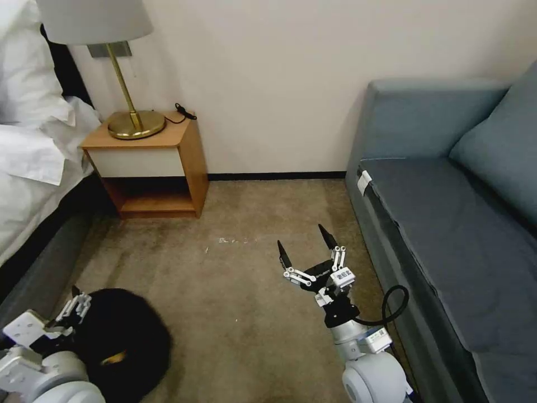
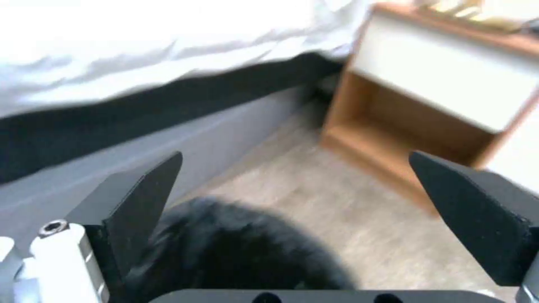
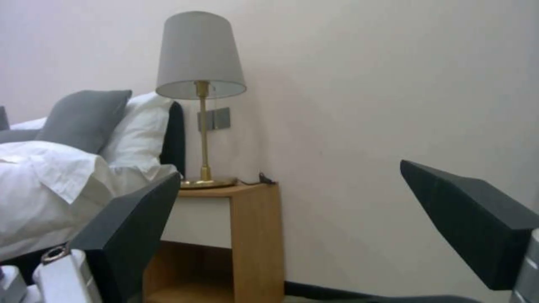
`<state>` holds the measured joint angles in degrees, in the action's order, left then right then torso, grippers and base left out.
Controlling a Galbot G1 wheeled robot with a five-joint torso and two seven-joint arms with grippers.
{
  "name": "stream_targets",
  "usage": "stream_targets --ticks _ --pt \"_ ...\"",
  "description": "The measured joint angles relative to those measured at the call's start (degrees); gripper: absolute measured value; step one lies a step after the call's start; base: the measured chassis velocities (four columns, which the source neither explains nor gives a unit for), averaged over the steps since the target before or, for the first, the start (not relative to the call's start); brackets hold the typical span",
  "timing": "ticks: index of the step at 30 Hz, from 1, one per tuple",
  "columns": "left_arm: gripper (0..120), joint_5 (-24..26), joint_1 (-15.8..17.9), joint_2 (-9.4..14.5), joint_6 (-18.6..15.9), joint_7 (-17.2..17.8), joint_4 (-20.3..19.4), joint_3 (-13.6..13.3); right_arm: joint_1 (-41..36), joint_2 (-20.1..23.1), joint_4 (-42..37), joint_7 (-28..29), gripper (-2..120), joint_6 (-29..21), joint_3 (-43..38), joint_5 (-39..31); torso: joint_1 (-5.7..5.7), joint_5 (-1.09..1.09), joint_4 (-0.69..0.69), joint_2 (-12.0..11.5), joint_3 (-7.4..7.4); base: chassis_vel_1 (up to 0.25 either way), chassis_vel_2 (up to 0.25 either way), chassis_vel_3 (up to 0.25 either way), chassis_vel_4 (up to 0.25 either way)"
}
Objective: Pick up the trash bin, then pick up the garbage on the floor and place it into the trash bin.
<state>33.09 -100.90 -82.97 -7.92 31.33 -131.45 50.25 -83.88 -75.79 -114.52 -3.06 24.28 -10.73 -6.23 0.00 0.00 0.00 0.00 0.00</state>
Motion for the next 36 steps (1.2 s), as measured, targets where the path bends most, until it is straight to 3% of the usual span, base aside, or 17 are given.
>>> stream_targets --ticks 1,3,4,6,7,8,11,12,14,17,20,23,27,36 --pt "100 -0.2 0.0 0.2 1.2 -2.2 0.3 0.0 0.1 -0.2 0.2 0.7 100 -0.4 0.0 0.5 0.0 -0.01 0.0 0.0 0.0 0.0 0.0 0.0 0.0" --pt "100 -0.5 0.4 0.6 7.4 -10.5 1.3 -0.1 0.3 -0.8 1.1 4.8 100 0.0 0.0 1.7 0.0 0.0 0.0 0.0 0.0 0.0 0.0 0.0 0.0" --pt "100 -0.5 0.4 0.6 7.4 -10.5 1.3 -0.1 0.3 -0.8 1.1 4.8 100 0.0 0.0 1.7 0.0 0.0 0.0 0.0 0.0 0.0 0.0 0.0 0.0" --pt "100 -1.0 1.0 0.8 17.2 -18.7 3.0 -0.8 0.0 -1.1 1.2 6.4 100 0.0 -1.5 2.7 0.0 0.0 0.0 0.0 0.0 0.0 0.0 0.0 0.0" --pt "100 -2.5 1.1 0.7 19.8 -21.6 3.6 -1.0 -0.5 -1.4 1.1 6.7 100 0.1 -2.6 3.2 0.0 0.0 0.0 0.0 0.0 0.0 0.0 0.0 0.0" --pt "100 -2.5 1.1 0.7 19.8 -21.6 3.6 -1.0 -0.5 -1.4 1.1 6.7 100 0.1 -2.6 3.2 0.0 0.0 0.0 0.0 0.0 0.0 0.0 0.0 0.0" --pt "100 -10.5 0.1 0.5 28.1 -30.6 5.6 -1.7 -4.4 -3.3 -1.1 8.7 100 0.4 -8.1 7.1 0.0 0.0 0.0 0.0 0.0 0.0 0.0 0.0 0.0" --pt "100 -10.5 0.1 0.5 28.1 -30.6 5.6 -1.7 -4.4 -3.3 -1.1 8.7 100 0.4 -8.1 7.1 0.0 0.0 0.0 0.0 0.0 0.0 0.0 0.0 0.0" --pt "100 -13.4 -0.6 0.1 31.0 -34.1 6.2 -2.1 -7.8 -5.2 -2.4 10.3 100 1.5 -12.2 10.7 0.0 0.0 0.0 0.0 0.0 0.0 0.0 0.0 0.0" --pt "100 -14.2 -0.2 -0.2 31.1 -35.5 6.3 -2.6 -9.7 -6.7 -3.0 11.4 100 2.4 -14.6 12.5 0.0 0.0 -0.01 0.0 -0.01 0.0 0.0 0.0 0.0" --pt "100 -13.8 0.8 -0.6 29.0 -35.7 6.2 -3.8 -11.3 -7.7 -3.5 13.0 100 2.0 -16.0 12.9 0.0 0.0 0.0 0.0 -0.01 0.0 0.0 0.0 0.0" --pt "100 -9.8 2.2 -0.6 23.9 -35.2 5.2 -7.4 -12.9 -8.5 -4.2 13.8 100 1.4 -16.9 11.7 0.0 0.0 -0.01 0.0 -0.01 0.0 0.0 0.0 0.0" --pt "100 -7.0 2.9 -0.2 21.2 -35.4 5.1 -8.5 -12.9 -8.9 -4.4 13.0 100 1.5 -17.2 11.5 0.0 0.0 0.0 0.0 0.0 0.0 0.0 0.0 0.0" --pt "100 -6.3 3.0 0.0 20.5 -35.5 5.1 -8.6 -12.7 -8.9 -4.4 12.5 100 1.5 -17.1 11.4 0.0 0.0 0.0 0.0 0.0 0.0 0.0 0.0 0.0"
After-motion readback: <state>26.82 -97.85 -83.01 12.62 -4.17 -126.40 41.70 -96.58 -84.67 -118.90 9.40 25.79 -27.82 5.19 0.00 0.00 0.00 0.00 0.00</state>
